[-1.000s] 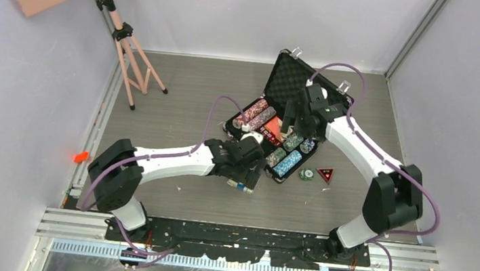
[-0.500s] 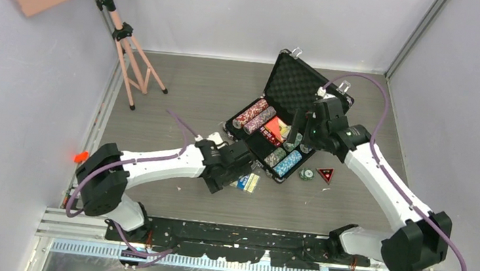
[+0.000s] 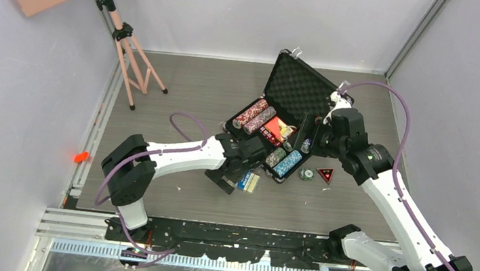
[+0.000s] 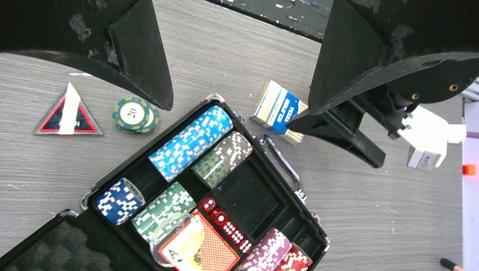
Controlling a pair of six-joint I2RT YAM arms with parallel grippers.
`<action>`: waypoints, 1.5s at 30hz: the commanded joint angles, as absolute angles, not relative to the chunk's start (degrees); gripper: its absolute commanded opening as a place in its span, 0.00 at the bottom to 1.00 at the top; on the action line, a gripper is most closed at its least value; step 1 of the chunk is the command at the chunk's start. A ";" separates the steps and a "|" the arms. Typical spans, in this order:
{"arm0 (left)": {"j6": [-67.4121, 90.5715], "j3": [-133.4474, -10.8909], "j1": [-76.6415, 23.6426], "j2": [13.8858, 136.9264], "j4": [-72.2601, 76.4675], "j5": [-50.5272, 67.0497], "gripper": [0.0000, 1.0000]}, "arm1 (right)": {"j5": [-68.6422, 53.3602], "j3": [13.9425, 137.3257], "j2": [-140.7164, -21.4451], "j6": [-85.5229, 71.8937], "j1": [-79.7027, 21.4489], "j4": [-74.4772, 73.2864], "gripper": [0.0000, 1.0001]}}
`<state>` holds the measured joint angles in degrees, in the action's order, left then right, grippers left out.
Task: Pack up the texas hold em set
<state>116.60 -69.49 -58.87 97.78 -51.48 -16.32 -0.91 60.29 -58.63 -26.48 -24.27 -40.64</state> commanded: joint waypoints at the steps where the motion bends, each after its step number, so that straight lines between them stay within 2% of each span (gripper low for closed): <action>1: 128.69 -69.58 -59.06 98.97 -51.92 -17.29 1.00 | -4.32 59.71 -56.90 -27.54 -24.52 -39.78 0.96; 12: 134.44 -68.99 -59.02 104.65 -48.79 -15.75 0.95 | -4.34 59.60 -55.96 -28.20 -24.69 -39.86 0.96; 14: 135.30 -68.76 -58.98 105.21 -48.36 -16.11 0.90 | -4.41 59.48 -55.61 -28.21 -24.70 -40.03 0.96; 18: 135.86 -68.64 -58.93 105.47 -48.19 -16.61 0.88 | -4.13 59.08 -54.96 -28.26 -24.70 -40.09 0.96; 25: 136.12 -67.17 -58.96 102.65 -47.52 -17.63 0.99 | -3.95 59.04 -54.93 -27.96 -24.74 -40.32 0.96; 36: 136.19 -66.18 -58.95 98.34 -46.89 -17.01 1.00 | -3.66 58.85 -54.71 -27.72 -24.70 -40.60 0.96; 45: 137.35 -67.32 -58.84 100.90 -44.67 -16.15 1.00 | -3.80 58.96 -54.62 -27.76 -24.70 -40.85 0.96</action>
<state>119.44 -65.84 -58.87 100.92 -45.58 -15.40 -3.75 58.92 -55.86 -27.77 -24.43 -41.71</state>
